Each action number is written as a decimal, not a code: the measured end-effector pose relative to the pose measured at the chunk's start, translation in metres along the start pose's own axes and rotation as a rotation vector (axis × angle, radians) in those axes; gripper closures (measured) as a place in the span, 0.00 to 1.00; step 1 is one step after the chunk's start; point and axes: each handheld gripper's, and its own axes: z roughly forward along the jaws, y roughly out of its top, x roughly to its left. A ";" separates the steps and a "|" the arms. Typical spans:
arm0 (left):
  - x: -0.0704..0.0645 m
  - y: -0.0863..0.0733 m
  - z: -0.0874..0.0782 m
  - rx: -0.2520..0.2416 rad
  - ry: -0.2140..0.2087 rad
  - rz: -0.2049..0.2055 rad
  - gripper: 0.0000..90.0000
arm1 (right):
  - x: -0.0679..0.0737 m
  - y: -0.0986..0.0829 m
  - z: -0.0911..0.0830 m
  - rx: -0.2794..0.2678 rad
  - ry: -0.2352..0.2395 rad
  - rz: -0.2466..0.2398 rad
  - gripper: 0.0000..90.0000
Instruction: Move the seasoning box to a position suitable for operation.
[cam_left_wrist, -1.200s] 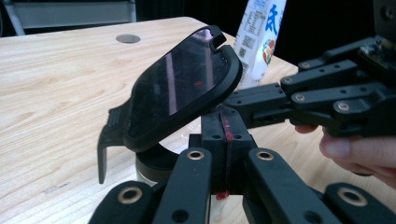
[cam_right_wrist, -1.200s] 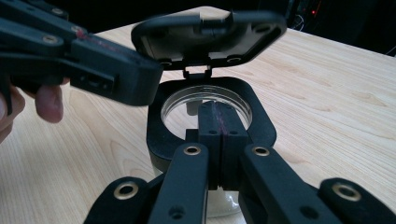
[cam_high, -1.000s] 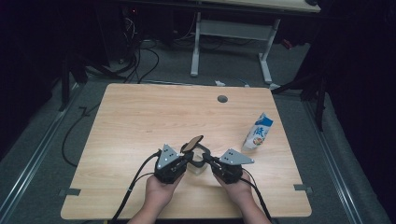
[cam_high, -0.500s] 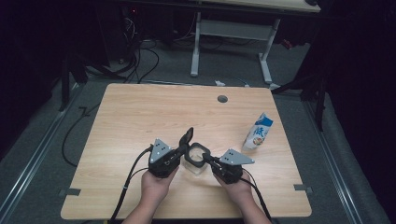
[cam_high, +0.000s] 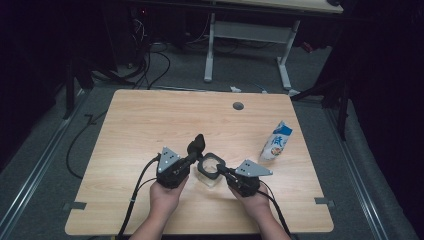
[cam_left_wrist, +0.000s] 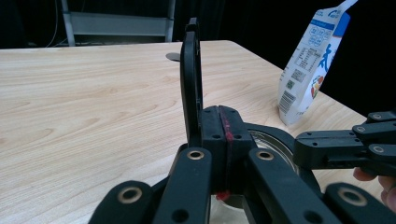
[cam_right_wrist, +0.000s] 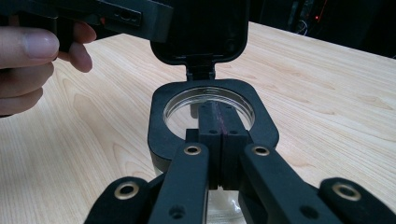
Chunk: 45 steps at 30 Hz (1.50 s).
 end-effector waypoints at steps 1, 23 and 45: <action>0.000 0.000 0.000 -0.001 0.001 -0.001 1.00 | 0.000 0.000 0.000 0.000 0.000 0.000 1.00; 0.003 -0.007 -0.025 0.004 -0.028 0.065 0.88 | -0.005 0.004 -0.012 -0.027 -0.047 -0.009 0.97; 0.087 -0.051 -0.074 0.021 0.006 0.009 0.75 | -0.072 -0.038 -0.059 0.097 -0.454 0.181 0.75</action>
